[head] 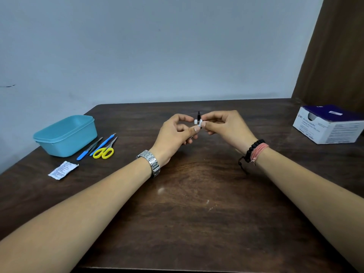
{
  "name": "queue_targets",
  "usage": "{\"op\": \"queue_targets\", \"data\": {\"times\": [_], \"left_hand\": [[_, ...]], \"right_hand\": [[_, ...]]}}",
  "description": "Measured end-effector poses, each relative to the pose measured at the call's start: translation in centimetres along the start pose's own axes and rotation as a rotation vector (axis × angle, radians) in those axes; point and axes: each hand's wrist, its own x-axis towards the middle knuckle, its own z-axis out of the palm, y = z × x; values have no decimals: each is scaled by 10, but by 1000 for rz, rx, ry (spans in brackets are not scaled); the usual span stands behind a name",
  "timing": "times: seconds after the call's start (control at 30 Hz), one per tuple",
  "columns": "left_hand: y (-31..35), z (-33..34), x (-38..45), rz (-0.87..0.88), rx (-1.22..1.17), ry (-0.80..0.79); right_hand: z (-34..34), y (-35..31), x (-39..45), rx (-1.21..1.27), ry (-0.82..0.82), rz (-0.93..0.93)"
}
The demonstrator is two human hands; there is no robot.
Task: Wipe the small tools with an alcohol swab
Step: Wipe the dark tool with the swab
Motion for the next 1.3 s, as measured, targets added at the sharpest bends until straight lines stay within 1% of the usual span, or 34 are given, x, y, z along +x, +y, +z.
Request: {"op": "queue_targets", "data": {"times": [0.1, 0.27, 0.53, 0.73, 0.83, 0.93, 1.17, 1.3], "left_hand": [[1, 0, 0, 6, 2, -13], [1, 0, 0, 11, 40, -36], [-1, 3, 1, 19, 21, -60], [-2, 1, 1, 15, 24, -47], [-2, 2, 1, 1, 25, -68], [-1, 4, -1, -6, 24, -77], [-2, 3, -1, -21, 53, -113], [-2, 2, -1, -32, 19, -107]], "right_hand": [[-1, 0, 0, -18, 0, -4], [0, 0, -2, -64, -53, 17], [2, -3, -1, 19, 76, -23], [3, 3, -1, -8, 16, 43], [2, 0, -1, 12, 69, -5], [2, -3, -1, 27, 86, -56], [0, -6, 0, 77, 132, -64], [0, -7, -2, 60, 109, -63]]}}
